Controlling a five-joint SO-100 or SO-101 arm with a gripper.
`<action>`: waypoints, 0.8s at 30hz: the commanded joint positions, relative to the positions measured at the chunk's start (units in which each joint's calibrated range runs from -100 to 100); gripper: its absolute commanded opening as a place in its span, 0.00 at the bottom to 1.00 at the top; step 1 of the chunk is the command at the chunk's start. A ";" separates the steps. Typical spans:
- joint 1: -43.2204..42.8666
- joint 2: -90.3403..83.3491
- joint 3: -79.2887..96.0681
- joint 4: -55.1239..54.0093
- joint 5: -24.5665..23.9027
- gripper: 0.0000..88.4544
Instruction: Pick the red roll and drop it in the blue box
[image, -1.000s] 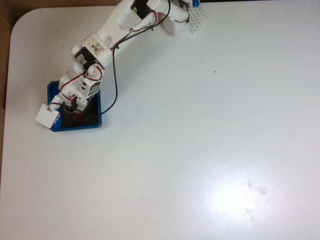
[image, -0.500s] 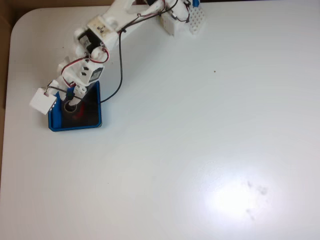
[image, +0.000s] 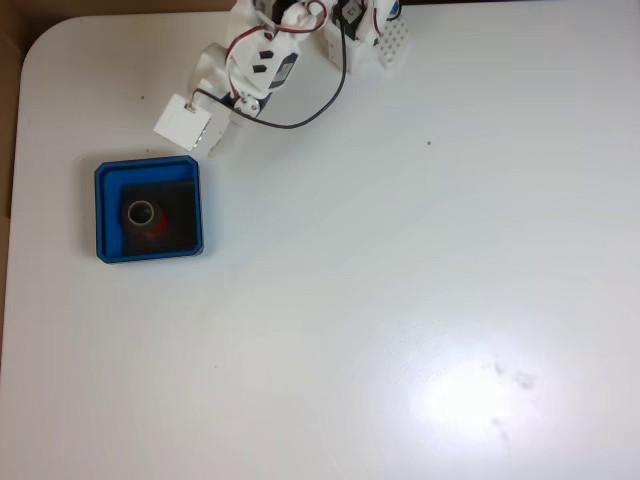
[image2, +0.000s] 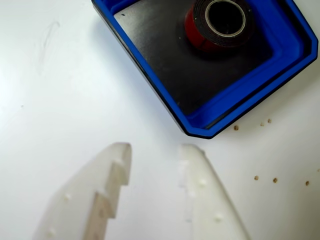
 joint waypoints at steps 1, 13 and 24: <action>-4.56 -10.92 8.51 -1.31 0.09 0.09; -24.00 -43.02 36.18 -3.21 0.00 0.09; -37.19 -54.14 57.20 -25.90 0.09 0.09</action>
